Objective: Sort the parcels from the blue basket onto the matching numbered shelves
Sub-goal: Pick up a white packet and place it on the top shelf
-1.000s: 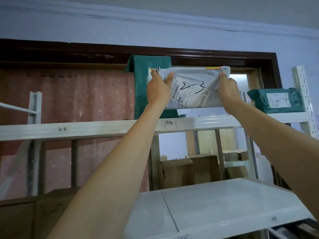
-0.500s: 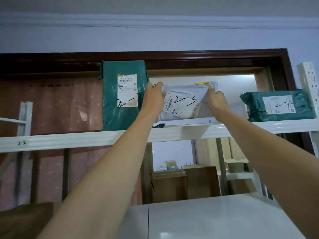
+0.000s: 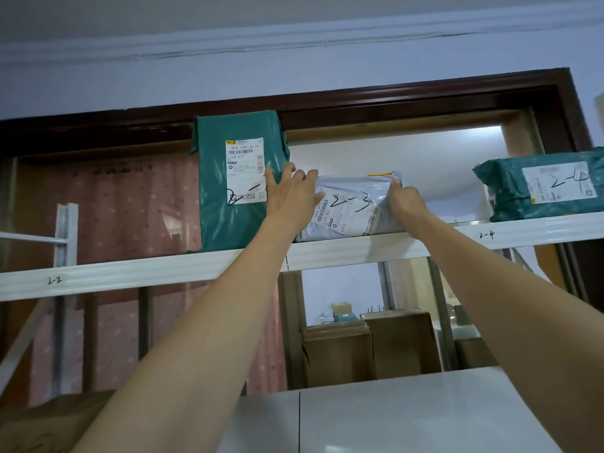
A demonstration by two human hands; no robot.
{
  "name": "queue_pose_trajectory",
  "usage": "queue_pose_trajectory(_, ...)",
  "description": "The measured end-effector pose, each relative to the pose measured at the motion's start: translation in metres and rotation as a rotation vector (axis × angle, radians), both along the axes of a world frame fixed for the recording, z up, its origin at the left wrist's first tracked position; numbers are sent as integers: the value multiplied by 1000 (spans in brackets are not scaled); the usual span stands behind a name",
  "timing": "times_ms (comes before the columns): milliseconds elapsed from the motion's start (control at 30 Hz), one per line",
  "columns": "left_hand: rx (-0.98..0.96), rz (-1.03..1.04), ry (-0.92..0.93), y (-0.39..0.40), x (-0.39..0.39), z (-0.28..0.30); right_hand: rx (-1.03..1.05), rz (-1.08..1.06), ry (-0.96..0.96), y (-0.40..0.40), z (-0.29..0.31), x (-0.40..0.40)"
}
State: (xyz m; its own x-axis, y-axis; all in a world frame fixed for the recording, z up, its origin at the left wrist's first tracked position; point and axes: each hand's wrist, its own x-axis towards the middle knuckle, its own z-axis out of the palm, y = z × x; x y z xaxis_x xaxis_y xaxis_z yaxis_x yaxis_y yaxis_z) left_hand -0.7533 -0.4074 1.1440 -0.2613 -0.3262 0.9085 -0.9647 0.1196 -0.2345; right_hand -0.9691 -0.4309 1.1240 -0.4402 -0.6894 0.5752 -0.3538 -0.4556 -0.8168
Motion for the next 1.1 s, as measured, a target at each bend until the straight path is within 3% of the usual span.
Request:
queue_pose_trajectory(567,-32,69,-1,-6,2,-13,74,-58,207,2,-3,4)
queue_pose_trajectory(733,-5,48,20,-6,4,-17,56,-78,173,3,-5,6)
queue_pose_trajectory(900,23,1,45,-3,3,-24,-70,-176,45,4,-8,9)
queue_pose_trajectory(1033,29,17,102,4,11,-30,-339,-532,306,8,-12,22)
queue_pose_trajectory(1100,18,37,150,12,24,-31,-444,-562,442,17,-9,43)
